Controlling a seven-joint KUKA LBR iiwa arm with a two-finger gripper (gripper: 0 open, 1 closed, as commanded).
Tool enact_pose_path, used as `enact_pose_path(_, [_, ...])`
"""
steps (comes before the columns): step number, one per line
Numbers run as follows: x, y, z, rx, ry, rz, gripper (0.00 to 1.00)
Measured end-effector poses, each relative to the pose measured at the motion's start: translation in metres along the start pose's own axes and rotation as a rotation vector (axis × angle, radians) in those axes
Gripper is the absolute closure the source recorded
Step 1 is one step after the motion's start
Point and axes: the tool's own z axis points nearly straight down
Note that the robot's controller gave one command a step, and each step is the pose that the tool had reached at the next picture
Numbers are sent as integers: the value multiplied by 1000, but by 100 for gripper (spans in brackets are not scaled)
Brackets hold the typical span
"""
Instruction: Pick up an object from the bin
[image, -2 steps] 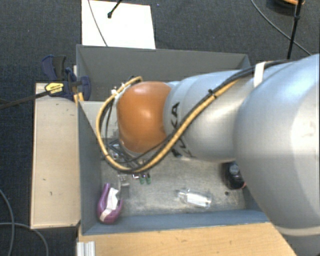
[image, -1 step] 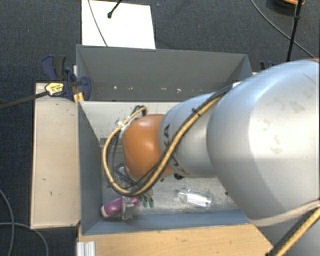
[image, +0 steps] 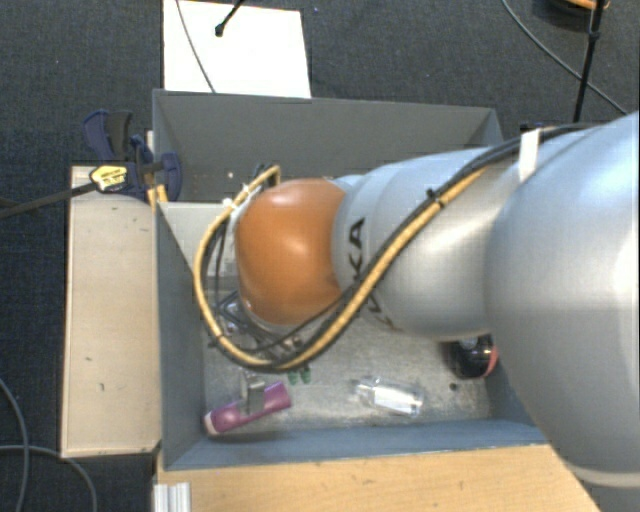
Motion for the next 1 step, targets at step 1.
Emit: enact_pose_path(1, [24,-42,87,4,9,-21,0])
